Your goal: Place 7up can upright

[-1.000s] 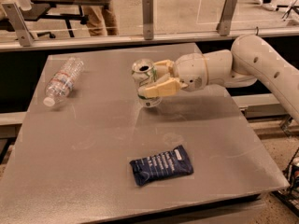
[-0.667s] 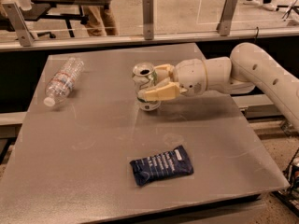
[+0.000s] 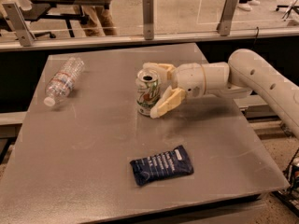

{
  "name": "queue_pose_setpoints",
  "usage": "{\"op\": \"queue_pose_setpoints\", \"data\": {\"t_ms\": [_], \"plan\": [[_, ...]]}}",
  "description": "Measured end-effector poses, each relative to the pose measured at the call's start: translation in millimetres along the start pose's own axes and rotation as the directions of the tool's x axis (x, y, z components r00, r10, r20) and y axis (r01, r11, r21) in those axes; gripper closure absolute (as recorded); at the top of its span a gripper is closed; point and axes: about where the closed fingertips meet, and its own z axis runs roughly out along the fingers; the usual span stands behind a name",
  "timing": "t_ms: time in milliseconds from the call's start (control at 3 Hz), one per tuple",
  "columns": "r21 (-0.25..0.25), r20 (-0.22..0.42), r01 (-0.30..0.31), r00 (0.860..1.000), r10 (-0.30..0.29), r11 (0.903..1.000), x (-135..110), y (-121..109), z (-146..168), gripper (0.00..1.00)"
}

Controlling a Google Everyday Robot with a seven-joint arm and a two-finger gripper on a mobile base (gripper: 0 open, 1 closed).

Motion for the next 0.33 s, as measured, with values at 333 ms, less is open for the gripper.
{"op": "queue_pose_setpoints", "data": {"t_ms": [333], "plan": [[0.0, 0.0, 0.0, 1.0, 0.0, 1.0, 0.0, 0.0, 0.1, 0.0]]}}
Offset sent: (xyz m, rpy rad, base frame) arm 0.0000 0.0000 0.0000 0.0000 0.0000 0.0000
